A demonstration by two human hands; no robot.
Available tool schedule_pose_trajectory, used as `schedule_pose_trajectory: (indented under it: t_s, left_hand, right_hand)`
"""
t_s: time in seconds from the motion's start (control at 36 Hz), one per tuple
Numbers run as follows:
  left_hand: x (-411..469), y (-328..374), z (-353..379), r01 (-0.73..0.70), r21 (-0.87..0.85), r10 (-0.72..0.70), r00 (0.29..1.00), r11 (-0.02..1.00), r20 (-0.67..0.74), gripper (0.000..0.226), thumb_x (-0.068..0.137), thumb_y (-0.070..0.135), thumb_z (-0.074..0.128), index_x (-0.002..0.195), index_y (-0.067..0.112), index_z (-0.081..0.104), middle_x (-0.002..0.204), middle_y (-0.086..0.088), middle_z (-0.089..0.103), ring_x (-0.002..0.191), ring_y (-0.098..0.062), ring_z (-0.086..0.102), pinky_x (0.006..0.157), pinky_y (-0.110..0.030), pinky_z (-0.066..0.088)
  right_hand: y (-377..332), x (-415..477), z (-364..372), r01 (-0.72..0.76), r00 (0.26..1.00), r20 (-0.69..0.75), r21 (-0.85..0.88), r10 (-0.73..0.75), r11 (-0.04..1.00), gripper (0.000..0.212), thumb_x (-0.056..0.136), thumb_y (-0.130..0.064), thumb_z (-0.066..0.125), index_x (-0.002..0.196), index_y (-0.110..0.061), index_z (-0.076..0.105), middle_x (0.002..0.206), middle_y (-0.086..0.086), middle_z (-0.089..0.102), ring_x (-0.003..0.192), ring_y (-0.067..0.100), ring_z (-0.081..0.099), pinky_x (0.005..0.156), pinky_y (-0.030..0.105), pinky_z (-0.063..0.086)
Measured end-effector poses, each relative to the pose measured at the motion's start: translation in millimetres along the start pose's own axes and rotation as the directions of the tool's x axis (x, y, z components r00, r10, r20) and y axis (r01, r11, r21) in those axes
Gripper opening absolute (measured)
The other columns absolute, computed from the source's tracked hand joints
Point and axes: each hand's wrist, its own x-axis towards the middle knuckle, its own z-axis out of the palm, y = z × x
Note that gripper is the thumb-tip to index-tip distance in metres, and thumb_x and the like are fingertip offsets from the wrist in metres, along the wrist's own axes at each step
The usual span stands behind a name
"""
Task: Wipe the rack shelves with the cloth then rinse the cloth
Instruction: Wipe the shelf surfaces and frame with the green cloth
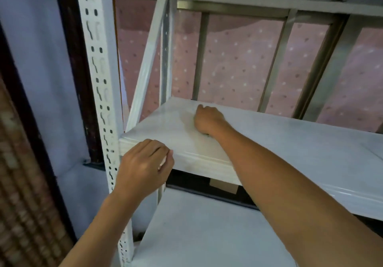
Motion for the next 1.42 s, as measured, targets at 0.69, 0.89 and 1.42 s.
schedule_pose_trajectory:
  t_s: [0.69, 0.89, 1.42]
  left_hand:
    - [72.4, 61.6, 78.0, 0.123, -0.14, -0.101, 0.982, 0.983, 0.158, 0.028, 0.09, 0.019, 0.064, 0.063, 0.01, 0.062, 0.063, -0.002, 0.055, 0.054, -0.022, 0.049, 0.05, -0.025, 0.035]
    - [95.5, 97.9, 105.3, 0.122, -0.18, -0.035, 0.905, 0.976, 0.425, 0.016, 0.082, 0.029, 0.071, 0.082, 0.014, 0.075, 0.081, -0.003, 0.068, 0.075, -0.026, 0.066, 0.063, -0.031, 0.051]
    - [89.0, 102.2, 103.1, 0.182, -0.088, -0.136, 0.915, 0.979, 0.38, 0.037, 0.09, 0.034, 0.056, 0.057, 0.016, 0.057, 0.059, 0.001, 0.052, 0.054, -0.02, 0.052, 0.05, -0.025, 0.036]
  right_hand:
    - [104.7, -13.5, 4.6, -0.061, 0.998, -0.015, 0.055, 0.062, 0.997, 0.056, 0.103, -0.044, 0.033, 0.148, -0.012, 0.031, 0.139, 0.019, 0.052, 0.119, 0.037, 0.053, 0.088, 0.044, 0.043]
    - [314.8, -49.2, 11.8, -0.469, 0.88, -0.069, 0.034, 0.47, 0.882, 0.055, 0.1, -0.049, 0.035, 0.14, -0.013, 0.043, 0.137, 0.019, 0.054, 0.116, 0.038, 0.057, 0.095, 0.046, 0.048]
    - [438.3, 52.8, 51.8, -0.718, 0.696, -0.112, -0.079, 0.71, 0.691, 0.045, 0.091, -0.02, 0.053, 0.125, 0.008, 0.054, 0.123, 0.027, 0.059, 0.112, 0.042, 0.058, 0.094, 0.045, 0.048]
